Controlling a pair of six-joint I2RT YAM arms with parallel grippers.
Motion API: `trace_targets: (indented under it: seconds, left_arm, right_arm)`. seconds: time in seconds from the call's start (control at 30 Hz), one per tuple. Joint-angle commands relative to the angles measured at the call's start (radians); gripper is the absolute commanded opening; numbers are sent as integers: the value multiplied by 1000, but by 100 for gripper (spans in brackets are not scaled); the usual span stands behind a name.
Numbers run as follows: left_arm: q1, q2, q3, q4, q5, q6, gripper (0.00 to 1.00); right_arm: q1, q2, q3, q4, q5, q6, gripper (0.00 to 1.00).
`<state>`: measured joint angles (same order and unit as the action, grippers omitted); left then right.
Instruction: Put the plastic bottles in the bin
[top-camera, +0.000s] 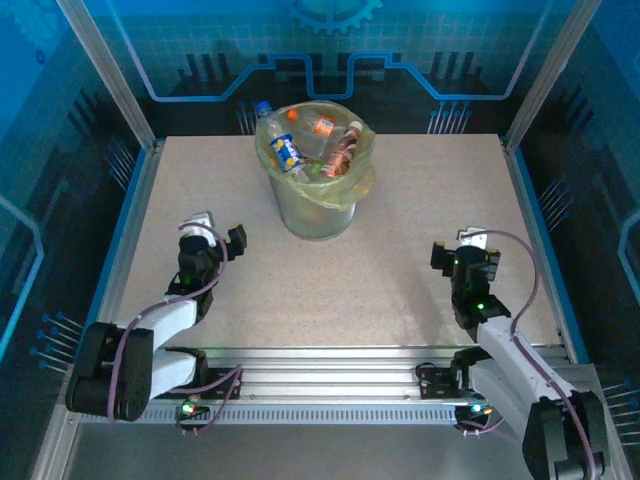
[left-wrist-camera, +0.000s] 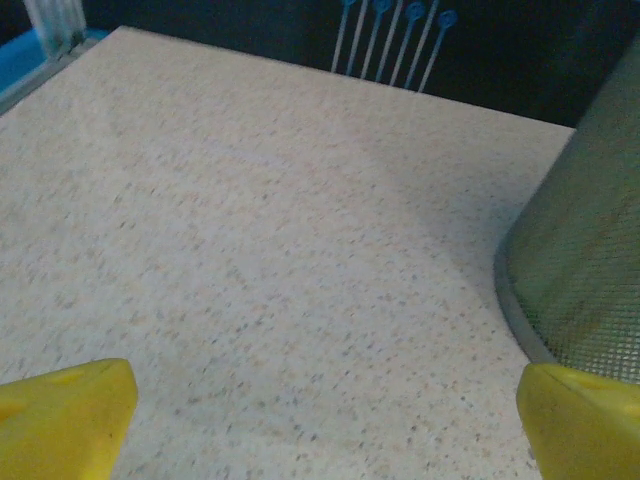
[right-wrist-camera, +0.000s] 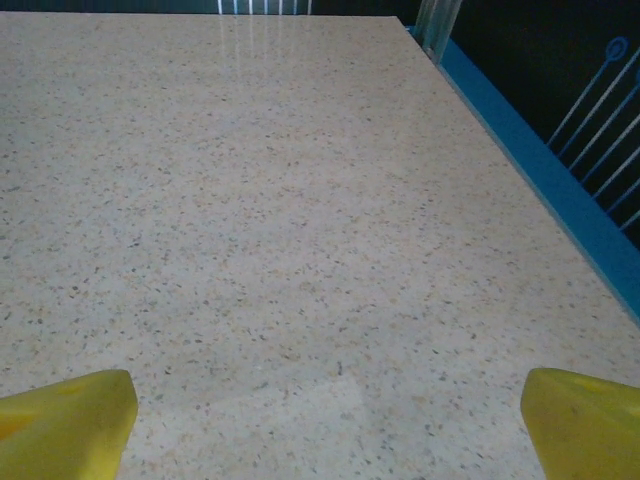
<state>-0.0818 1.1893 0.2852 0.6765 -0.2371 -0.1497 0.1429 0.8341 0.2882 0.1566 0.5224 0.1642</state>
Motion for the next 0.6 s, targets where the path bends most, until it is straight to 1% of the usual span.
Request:
trace_targets:
  seconds: [0.0, 0.1, 0.27, 0.47, 0.57]
  left_arm:
    - [-15, 26, 31, 142, 12, 94, 99]
    - [-15, 45, 48, 142, 17, 104, 99]
    - [-16, 50, 66, 111, 58, 100, 99]
    - [-16, 46, 60, 115, 58, 96, 99]
    - [-16, 49, 68, 108, 59, 97, 99]
  right_arm:
    - [-26, 57, -24, 187, -79, -4, 100]
    - [-38, 130, -16, 248, -101, -8, 100]
    - [-47, 281, 8, 389, -153, -55, 100]
    - [-60, 428, 45, 528, -236, -98, 100]
    - [-70, 487, 69, 569, -269, -109, 100]
